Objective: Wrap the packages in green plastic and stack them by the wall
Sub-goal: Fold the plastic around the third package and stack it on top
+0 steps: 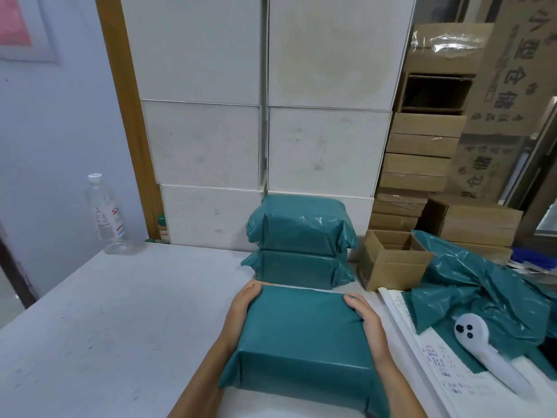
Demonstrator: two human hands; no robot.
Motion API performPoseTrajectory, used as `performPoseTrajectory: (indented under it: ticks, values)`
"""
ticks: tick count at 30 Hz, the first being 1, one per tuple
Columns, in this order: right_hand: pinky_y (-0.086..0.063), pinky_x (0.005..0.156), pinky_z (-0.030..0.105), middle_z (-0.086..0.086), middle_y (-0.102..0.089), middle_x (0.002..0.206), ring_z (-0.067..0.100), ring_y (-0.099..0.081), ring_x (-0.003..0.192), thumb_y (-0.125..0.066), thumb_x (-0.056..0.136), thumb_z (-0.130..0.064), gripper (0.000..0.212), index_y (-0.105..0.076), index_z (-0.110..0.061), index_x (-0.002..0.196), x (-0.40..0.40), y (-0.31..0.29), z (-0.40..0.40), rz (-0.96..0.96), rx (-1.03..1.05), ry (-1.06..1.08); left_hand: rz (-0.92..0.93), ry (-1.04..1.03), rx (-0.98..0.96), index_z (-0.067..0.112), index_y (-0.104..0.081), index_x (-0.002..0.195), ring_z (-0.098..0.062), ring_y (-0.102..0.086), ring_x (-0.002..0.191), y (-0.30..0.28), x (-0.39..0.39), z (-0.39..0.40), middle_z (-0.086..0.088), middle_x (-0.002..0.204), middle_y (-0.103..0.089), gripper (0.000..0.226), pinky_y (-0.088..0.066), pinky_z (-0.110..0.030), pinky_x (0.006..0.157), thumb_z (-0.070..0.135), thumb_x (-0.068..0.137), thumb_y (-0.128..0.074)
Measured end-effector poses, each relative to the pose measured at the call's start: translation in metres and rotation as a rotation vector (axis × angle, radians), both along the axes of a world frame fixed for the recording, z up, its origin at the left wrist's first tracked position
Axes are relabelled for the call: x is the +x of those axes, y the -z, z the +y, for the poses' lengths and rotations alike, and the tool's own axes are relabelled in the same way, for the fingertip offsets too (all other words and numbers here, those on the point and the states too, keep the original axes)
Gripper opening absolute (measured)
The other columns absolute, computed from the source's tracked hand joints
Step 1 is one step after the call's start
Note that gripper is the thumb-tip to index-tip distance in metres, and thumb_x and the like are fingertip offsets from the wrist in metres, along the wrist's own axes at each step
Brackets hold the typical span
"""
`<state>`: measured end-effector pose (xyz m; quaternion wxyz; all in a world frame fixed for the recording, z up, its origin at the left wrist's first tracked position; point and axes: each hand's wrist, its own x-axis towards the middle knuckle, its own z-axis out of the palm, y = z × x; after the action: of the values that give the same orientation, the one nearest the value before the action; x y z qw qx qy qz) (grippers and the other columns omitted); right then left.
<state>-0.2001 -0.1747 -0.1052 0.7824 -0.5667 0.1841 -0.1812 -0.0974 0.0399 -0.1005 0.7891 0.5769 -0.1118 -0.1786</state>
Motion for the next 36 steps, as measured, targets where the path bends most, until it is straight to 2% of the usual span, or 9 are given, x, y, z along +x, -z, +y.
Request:
performPoseTrajectory:
  ticks: [6, 12, 15, 18, 20, 23, 27, 31, 36]
  values:
    - [-0.053, 0.062, 0.026, 0.006, -0.067, 0.077, 0.010, -0.070, 0.063, -0.049, 0.105, -0.009, 0.019, -0.063, -0.003, 0.094, -0.009, -0.014, 0.010, -0.017, 0.129, -0.060, 0.091, -0.037, -0.072, -0.002, -0.064, 0.098, -0.014, -0.067, 0.076, -0.005, -0.016, 0.004, -0.010, 0.084, -0.070, 0.028, -0.057, -0.020, 0.063, 0.013, 0.107, -0.042]
    - [-0.049, 0.069, 0.038, 0.016, -0.063, 0.084, 0.025, -0.065, 0.072, -0.055, 0.100, -0.012, 0.015, -0.062, -0.004, 0.090, -0.022, -0.020, 0.018, -0.002, 0.234, -0.048, 0.140, -0.027, -0.059, 0.000, -0.062, 0.100, -0.018, -0.065, 0.075, -0.018, -0.033, 0.011, -0.015, 0.088, -0.064, 0.026, -0.057, -0.026, 0.065, 0.017, 0.106, -0.043]
    - [-0.048, 0.071, 0.038, 0.021, -0.060, 0.093, 0.027, -0.064, 0.076, -0.055, 0.099, -0.011, 0.013, -0.062, 0.000, 0.099, -0.022, -0.037, 0.020, -0.023, 0.228, -0.077, 0.160, -0.030, -0.083, -0.003, -0.066, 0.099, -0.017, -0.071, 0.070, -0.033, -0.038, 0.013, -0.012, 0.083, -0.072, 0.029, -0.057, -0.026, 0.064, 0.016, 0.105, -0.045]
    - [-0.051, 0.070, 0.033, 0.019, -0.062, 0.093, 0.020, -0.067, 0.074, -0.051, 0.102, -0.008, 0.014, -0.063, 0.000, 0.098, -0.015, -0.076, 0.018, -0.100, 0.100, -0.075, 0.107, -0.060, -0.106, -0.003, -0.069, 0.098, -0.016, -0.076, 0.068, -0.069, -0.030, 0.014, -0.009, 0.078, -0.078, 0.029, -0.057, -0.023, 0.060, 0.014, 0.104, -0.047]
    - [-0.056, 0.062, 0.022, 0.010, -0.071, 0.074, 0.011, -0.070, 0.066, -0.047, 0.104, -0.004, 0.026, -0.066, -0.002, 0.086, -0.004, -0.111, 0.013, -0.156, 0.027, -0.045, 0.039, -0.064, -0.131, -0.001, -0.071, 0.091, -0.015, -0.075, 0.065, -0.105, -0.018, 0.010, -0.005, 0.071, -0.079, 0.031, -0.055, -0.016, 0.051, 0.012, 0.105, -0.046]
    - [-0.050, 0.052, 0.012, -0.011, -0.066, 0.053, 0.003, -0.064, 0.057, -0.043, 0.104, 0.003, 0.040, -0.063, -0.008, 0.071, 0.027, -0.161, -0.004, -0.250, -0.089, 0.028, -0.019, -0.054, -0.123, 0.006, -0.071, 0.082, -0.015, -0.071, 0.057, -0.161, 0.008, -0.001, -0.006, 0.065, -0.073, 0.032, -0.054, -0.017, 0.050, 0.017, 0.104, -0.050]
    - [-0.043, 0.055, 0.024, -0.004, -0.053, 0.055, 0.009, -0.050, 0.057, -0.043, 0.104, 0.002, 0.048, -0.054, -0.013, 0.059, 0.079, -0.203, -0.026, -0.303, -0.117, 0.099, -0.119, -0.078, -0.033, 0.006, -0.065, 0.093, -0.022, -0.062, 0.071, -0.210, 0.067, -0.028, -0.011, 0.081, -0.065, 0.023, -0.047, -0.034, 0.068, 0.024, 0.102, -0.054]
    - [-0.036, 0.044, 0.023, -0.003, -0.046, 0.048, 0.007, -0.046, 0.037, -0.043, 0.103, -0.006, 0.052, -0.045, -0.016, 0.052, 0.124, -0.222, -0.046, -0.269, -0.010, 0.066, -0.160, -0.095, 0.020, 0.009, -0.062, 0.086, -0.021, -0.058, 0.072, -0.232, 0.123, -0.054, -0.008, 0.079, -0.062, 0.022, -0.044, -0.036, 0.069, 0.023, 0.101, -0.056]
    - [-0.035, 0.050, 0.027, 0.001, -0.041, 0.068, 0.021, -0.038, 0.068, -0.046, 0.101, -0.005, 0.033, -0.042, -0.013, 0.069, 0.173, -0.225, -0.068, -0.096, -0.349, 0.269, -0.174, -0.189, 0.095, 0.017, -0.050, 0.073, -0.018, -0.047, 0.066, -0.217, 0.175, -0.076, -0.004, 0.073, -0.050, 0.027, -0.038, -0.036, 0.064, 0.022, 0.100, -0.049]
